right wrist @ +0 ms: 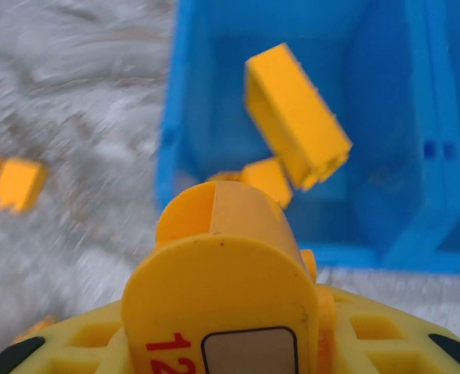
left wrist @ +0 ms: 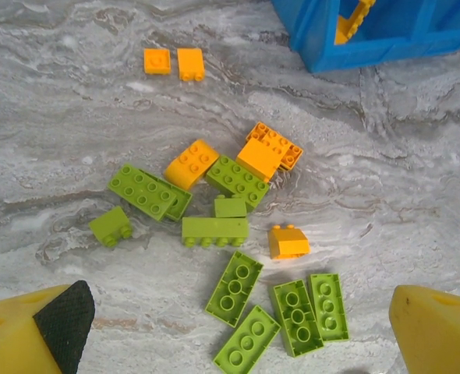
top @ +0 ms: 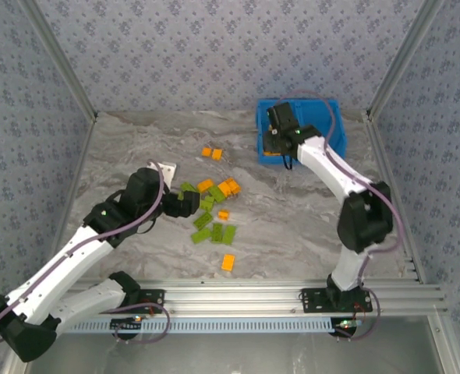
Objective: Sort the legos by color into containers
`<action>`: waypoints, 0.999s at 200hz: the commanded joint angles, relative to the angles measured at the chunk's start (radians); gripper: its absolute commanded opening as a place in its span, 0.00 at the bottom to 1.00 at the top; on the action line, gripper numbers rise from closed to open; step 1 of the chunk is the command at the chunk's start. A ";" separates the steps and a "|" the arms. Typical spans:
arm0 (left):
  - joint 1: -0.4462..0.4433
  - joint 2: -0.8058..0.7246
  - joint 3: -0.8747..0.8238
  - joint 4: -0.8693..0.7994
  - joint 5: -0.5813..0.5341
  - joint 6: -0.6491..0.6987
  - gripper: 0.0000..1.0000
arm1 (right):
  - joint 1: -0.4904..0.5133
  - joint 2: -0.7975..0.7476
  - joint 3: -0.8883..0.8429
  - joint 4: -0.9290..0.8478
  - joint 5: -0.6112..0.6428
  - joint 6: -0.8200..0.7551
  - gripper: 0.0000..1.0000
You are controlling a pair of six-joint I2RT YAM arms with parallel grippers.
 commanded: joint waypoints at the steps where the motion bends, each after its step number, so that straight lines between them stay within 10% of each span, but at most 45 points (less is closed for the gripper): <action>1: 0.004 -0.011 0.022 0.015 0.028 -0.019 0.99 | -0.035 0.170 0.144 -0.087 0.009 0.036 0.40; 64: 0.000 0.094 0.001 -0.015 0.028 -0.145 0.99 | -0.085 0.255 0.277 -0.153 -0.056 0.037 0.59; 200: -0.174 0.783 0.210 0.081 0.056 -0.148 0.73 | -0.034 -0.624 -0.377 -0.177 -0.085 0.107 0.95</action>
